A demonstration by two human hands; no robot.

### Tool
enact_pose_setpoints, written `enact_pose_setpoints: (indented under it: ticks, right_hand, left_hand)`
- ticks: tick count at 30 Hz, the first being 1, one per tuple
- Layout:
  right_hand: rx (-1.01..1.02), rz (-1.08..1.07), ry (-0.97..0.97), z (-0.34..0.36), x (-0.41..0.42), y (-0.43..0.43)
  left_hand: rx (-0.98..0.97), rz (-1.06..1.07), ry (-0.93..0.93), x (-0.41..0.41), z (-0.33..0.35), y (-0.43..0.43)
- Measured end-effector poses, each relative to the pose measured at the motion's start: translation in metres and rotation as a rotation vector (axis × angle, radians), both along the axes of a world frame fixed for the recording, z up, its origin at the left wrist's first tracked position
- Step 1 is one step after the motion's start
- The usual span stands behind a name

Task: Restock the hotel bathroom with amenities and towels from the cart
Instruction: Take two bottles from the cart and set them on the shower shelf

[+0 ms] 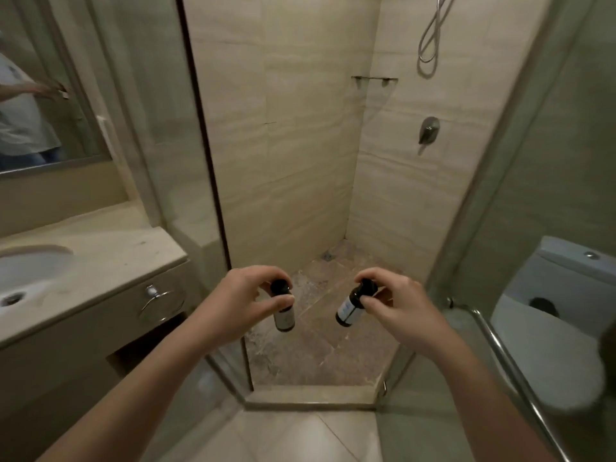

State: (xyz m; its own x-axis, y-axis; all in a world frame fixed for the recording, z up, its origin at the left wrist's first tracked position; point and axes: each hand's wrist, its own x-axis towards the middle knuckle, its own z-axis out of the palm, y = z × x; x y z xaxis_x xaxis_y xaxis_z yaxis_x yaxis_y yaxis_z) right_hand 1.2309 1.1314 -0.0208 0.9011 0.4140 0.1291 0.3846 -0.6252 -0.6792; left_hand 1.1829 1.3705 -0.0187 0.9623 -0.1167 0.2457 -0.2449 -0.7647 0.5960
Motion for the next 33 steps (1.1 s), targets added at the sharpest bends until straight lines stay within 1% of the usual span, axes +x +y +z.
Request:
enact_pose_setpoints:
  ticks: [5,9,12,15,18,22,28,33]
  right_hand:
    - [0.006,-0.116,-0.017,0.001,0.076,0.01]
    - [0.016,-0.167,-0.009,-0.006,0.143,0.012]
    - [0.014,-0.177,0.005,-0.012,0.203,0.012]
    - [0.072,-0.188,-0.014,-0.015,0.271,0.009]
    - [0.118,-0.186,-0.031,-0.009,0.339,0.006]
    - [0.113,-0.191,-0.066,0.005,0.419,0.008]
    - [0.098,-0.203,-0.105,0.021,0.507,0.008]
    - [0.087,-0.207,-0.136,0.024,0.577,0.003]
  left_hand:
    - [-0.029,-0.042,-0.021,0.092,-0.007,0.024]
    - [-0.037,-0.055,-0.03,0.171,-0.015,0.028]
    - [-0.045,-0.063,-0.043,0.237,-0.017,0.023]
    - [-0.048,-0.081,-0.049,0.309,-0.016,0.017]
    - [-0.073,-0.08,-0.045,0.378,-0.009,0.015]
    - [-0.08,-0.068,-0.08,0.454,0.003,0.016]
    - [-0.112,-0.074,-0.09,0.547,0.014,0.016]
    - [-0.097,-0.122,-0.094,0.633,0.014,0.012]
